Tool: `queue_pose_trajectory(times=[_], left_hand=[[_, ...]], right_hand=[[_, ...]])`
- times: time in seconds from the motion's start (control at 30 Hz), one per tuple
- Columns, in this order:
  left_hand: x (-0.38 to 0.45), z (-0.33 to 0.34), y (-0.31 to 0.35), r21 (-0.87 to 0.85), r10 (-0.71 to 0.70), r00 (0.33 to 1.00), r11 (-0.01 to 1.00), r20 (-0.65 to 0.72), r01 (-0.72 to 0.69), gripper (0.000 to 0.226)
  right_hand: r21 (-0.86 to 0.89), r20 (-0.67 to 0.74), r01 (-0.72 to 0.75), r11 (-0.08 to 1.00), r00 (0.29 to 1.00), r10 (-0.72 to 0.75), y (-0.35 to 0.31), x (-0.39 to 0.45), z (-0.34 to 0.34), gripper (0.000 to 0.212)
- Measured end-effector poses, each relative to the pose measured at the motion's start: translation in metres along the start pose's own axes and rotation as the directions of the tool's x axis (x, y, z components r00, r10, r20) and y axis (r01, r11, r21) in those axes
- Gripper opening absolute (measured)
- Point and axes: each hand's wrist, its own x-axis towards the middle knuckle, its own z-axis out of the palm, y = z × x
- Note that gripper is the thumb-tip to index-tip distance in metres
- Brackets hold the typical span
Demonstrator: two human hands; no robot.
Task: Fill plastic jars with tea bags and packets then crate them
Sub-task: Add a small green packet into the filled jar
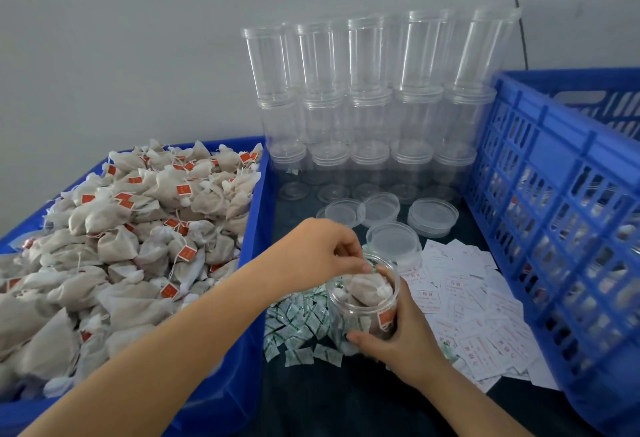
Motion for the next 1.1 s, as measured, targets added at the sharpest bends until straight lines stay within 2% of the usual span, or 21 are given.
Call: queue_pose_trajectory(times=[0.17, 0.23, 0.27, 0.33, 0.43, 0.57, 0.7, 0.83, 1.1], left_hand=[[0.030, -0.003, 0.001, -0.235, -0.094, 0.984, 0.970, -0.149, 0.057, 0.020], [0.048, 0.002, -0.002, -0.280, -0.154, 0.977, 0.954, -0.149, 0.108, 0.018], [0.056, 0.008, -0.003, -0.260, -0.171, 0.977, 0.956, -0.127, 0.134, 0.017], [0.071, 0.026, -0.001, -0.090, -0.146, 0.989, 0.986, -0.029, 0.143, 0.015], [0.084, 0.052, 0.010, 0.095, -0.047, 0.993, 0.995, 0.110, 0.037, 0.024], [0.097, 0.079, 0.020, 0.131, 0.047, 0.984, 0.989, 0.173, -0.070, 0.019], [0.097, 0.104, 0.026, 0.230, 0.017, 0.959, 0.969, 0.281, -0.085, 0.016], [0.091, 0.112, 0.022, 0.188, 0.005, 0.943, 0.979, 0.331, -0.071, 0.016], [0.090, 0.129, 0.017, 0.277, 0.023, 0.953, 0.954, 0.301, -0.110, 0.025]], right_hand=[[0.051, -0.019, 0.002, 0.999, 1.000, -0.001, -0.011, 0.003, -0.009, 0.095], [0.067, -0.031, 0.012, 0.998, 0.999, -0.010, -0.016, 0.000, -0.019, 0.095], [0.072, -0.040, 0.018, 0.997, 0.999, -0.016, -0.017, -0.002, -0.024, 0.096], [0.088, -0.063, 0.030, 0.996, 0.998, -0.024, -0.018, -0.007, -0.035, 0.098], [0.108, -0.112, 0.019, 0.994, 0.994, -0.006, -0.015, -0.015, -0.052, 0.098], [0.105, -0.223, 0.001, 0.994, 0.975, 0.022, -0.009, -0.027, -0.076, 0.093], [0.124, -0.329, 0.005, 0.992, 0.944, 0.037, -0.005, -0.034, -0.094, 0.092], [0.155, -0.409, 0.017, 0.988, 0.911, 0.048, -0.007, -0.037, -0.102, 0.093], [0.134, -0.454, 0.008, 0.991, 0.890, 0.055, -0.007, -0.039, -0.110, 0.082]])
